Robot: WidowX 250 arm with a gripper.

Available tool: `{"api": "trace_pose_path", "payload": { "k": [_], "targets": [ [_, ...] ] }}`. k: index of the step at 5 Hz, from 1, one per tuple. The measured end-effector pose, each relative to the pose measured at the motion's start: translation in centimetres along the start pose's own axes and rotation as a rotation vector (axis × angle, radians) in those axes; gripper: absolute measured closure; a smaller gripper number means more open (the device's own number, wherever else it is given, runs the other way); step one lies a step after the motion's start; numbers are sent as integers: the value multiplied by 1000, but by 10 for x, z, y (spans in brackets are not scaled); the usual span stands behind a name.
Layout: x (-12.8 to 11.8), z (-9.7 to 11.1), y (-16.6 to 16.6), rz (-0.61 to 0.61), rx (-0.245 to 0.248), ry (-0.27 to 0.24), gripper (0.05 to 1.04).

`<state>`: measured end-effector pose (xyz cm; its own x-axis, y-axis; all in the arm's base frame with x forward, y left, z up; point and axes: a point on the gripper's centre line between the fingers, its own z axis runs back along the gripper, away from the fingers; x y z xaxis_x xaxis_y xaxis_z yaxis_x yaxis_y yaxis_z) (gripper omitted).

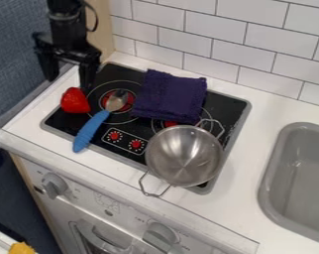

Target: Moving the bell paper into the top of the towel

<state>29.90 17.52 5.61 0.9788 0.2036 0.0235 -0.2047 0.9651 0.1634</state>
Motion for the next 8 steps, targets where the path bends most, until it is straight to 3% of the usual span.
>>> {"api": "trace_pose_path", "payload": {
  "k": [2,3,4,5,6,8],
  "targets": [
    [-6,-36,-2,28,-39,115,85],
    [-6,-37,0,54,-47,114,121],
    [-5,-38,-4,47,-67,91,310],
    [-6,-35,-7,51,-69,71,310],
    [1,-8,-23,13,-60,-14,310],
    [37,24,-120,-244,-104,-123,310]
  ]
}}
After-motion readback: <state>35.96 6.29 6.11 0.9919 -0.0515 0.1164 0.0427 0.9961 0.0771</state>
